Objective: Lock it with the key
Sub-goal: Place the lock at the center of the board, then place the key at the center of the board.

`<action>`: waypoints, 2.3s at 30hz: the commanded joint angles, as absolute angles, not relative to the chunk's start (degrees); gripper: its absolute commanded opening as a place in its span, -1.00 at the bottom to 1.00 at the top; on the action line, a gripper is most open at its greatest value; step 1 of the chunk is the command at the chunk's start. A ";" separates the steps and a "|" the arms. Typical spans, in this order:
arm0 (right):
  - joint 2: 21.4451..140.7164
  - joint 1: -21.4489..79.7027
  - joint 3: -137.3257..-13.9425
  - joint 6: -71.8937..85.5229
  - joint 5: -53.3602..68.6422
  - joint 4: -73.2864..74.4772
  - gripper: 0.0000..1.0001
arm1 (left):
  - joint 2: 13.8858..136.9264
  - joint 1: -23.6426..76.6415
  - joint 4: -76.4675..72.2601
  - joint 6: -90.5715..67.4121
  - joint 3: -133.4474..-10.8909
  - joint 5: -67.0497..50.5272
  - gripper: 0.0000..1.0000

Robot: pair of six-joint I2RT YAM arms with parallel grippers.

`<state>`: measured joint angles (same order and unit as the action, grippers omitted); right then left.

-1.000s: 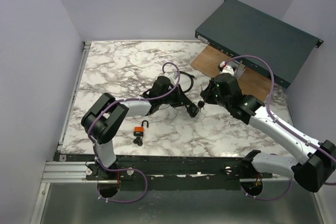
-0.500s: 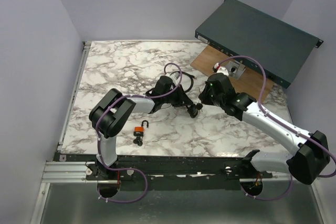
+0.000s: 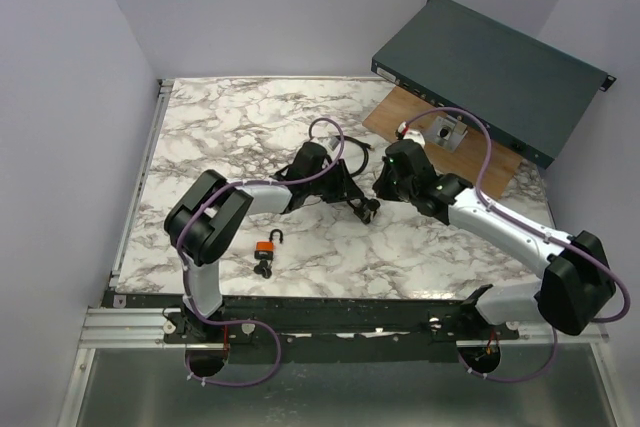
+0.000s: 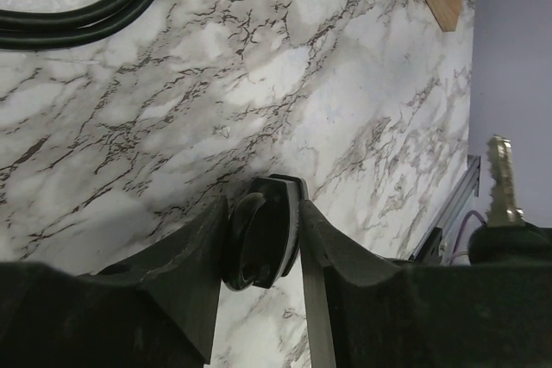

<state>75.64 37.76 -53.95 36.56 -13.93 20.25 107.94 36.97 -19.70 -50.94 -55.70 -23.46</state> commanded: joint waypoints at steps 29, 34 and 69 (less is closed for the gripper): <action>93.49 37.78 -62.32 36.78 -6.54 11.35 -0.99 | 70.89 32.25 8.28 -40.00 -48.87 -4.65 0.31; 96.00 37.76 -63.09 36.63 -7.33 10.65 -0.99 | 64.29 31.75 10.26 -40.71 -45.10 -4.84 0.32; 87.43 42.22 -57.41 38.21 -7.35 11.93 0.09 | 44.29 27.93 31.59 -58.93 -29.50 13.30 0.35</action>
